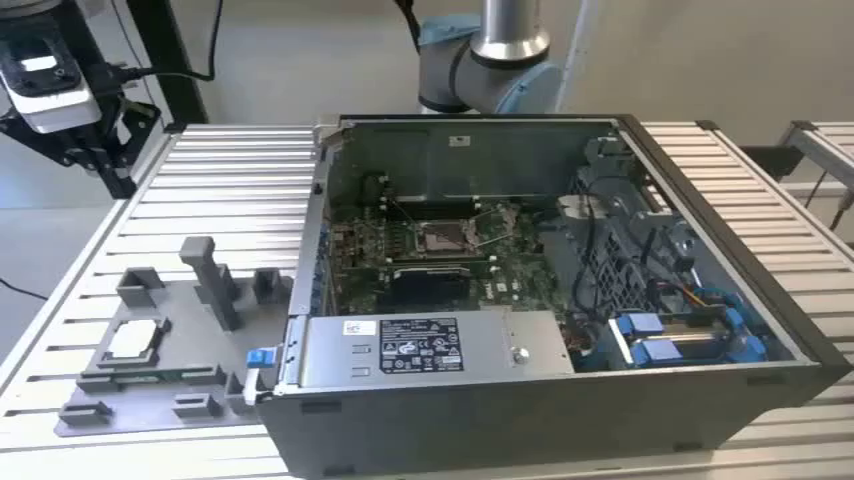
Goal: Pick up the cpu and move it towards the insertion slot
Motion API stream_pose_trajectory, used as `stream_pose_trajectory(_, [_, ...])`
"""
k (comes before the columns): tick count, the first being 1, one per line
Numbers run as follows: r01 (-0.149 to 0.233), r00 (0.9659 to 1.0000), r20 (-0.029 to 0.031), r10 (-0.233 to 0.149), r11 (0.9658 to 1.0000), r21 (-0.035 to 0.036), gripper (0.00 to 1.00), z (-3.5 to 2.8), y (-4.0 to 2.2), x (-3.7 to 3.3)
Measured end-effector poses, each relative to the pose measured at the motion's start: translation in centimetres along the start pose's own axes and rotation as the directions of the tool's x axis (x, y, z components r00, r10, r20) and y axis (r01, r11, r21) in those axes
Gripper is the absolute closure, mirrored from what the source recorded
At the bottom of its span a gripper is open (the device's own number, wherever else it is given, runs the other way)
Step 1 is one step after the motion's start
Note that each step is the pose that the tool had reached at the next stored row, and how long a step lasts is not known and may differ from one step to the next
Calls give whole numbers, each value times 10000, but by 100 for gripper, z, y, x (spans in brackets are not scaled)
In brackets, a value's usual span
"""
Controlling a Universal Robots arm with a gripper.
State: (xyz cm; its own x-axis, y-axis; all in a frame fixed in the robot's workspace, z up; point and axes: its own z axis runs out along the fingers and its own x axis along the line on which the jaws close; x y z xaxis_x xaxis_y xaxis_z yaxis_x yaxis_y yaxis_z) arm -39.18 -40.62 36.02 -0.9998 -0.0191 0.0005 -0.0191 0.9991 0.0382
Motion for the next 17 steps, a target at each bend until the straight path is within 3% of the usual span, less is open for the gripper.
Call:
stream_pose_trajectory(12, [1, 10000, -1, -1, 10000, 1, 100, -1, 0, 2])
stream_pose_trajectory(17, [0, 10000, 14, 0, 10000, 0, 100, 0, 1, 55])
